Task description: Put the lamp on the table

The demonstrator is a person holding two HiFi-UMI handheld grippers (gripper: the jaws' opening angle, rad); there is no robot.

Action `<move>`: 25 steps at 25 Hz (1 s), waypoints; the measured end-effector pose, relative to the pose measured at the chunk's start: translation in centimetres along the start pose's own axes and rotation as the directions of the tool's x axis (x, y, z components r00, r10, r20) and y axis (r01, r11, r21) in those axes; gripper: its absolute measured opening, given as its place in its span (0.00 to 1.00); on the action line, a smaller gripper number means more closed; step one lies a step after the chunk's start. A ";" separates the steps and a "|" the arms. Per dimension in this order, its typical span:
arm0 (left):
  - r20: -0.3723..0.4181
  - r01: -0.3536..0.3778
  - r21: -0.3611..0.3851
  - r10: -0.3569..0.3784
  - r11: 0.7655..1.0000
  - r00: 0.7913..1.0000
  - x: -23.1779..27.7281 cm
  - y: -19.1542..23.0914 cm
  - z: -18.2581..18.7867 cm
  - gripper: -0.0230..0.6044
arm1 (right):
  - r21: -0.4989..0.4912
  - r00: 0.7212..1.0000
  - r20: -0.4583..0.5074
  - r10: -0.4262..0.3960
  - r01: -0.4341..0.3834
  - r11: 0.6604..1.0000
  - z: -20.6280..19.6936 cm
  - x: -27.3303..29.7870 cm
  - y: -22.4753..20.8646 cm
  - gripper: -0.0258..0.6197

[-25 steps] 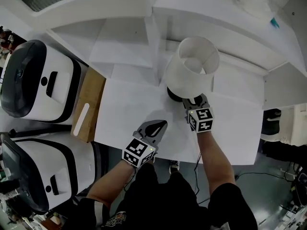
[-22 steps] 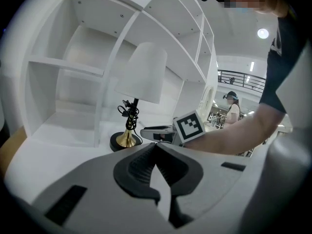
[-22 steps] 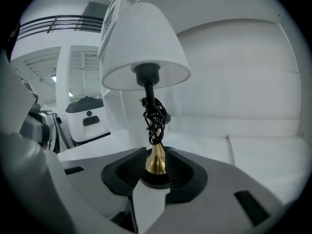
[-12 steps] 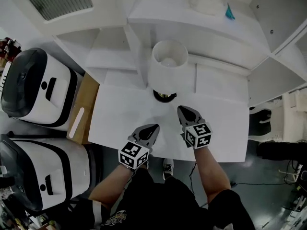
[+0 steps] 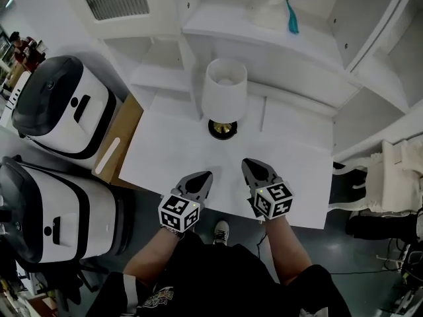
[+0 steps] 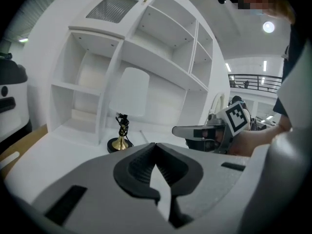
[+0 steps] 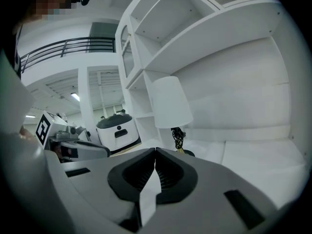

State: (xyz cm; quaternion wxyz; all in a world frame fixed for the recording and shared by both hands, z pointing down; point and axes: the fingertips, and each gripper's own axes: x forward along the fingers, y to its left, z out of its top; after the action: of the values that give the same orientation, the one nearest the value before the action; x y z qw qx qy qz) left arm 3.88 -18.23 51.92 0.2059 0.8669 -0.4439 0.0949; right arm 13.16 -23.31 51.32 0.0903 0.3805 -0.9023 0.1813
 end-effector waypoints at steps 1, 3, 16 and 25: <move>0.003 -0.011 -0.005 0.011 1.000 1.000 -0.4 -0.4 -0.2 0.05 | -0.001 1.000 -0.003 0.010 -0.010 1.000 -0.1 -0.6 0.3 0.08; 0.003 -0.026 -0.014 0.026 1.000 1.000 -1.2 -1.2 -0.6 0.05 | 0.002 1.000 -0.005 0.023 -0.023 1.000 -0.3 -1.7 0.9 0.08; -0.014 0.005 0.021 -0.005 1.000 1.000 -5.6 -1.4 -1.3 0.05 | 0.010 1.000 0.000 -0.006 0.006 1.000 -2.0 -3.6 5.4 0.08; -0.031 0.111 0.058 -0.110 0.992 0.993 -9.4 0.2 -1.4 0.05 | 0.037 0.991 0.035 -0.128 0.127 0.991 -2.0 -4.2 10.1 0.08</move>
State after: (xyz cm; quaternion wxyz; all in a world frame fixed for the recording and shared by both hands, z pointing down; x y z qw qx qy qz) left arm -1.83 -10.84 49.94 0.1910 0.8945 -0.3892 0.1088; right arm 8.89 -13.27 49.31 0.0782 0.4422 -0.8745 0.1835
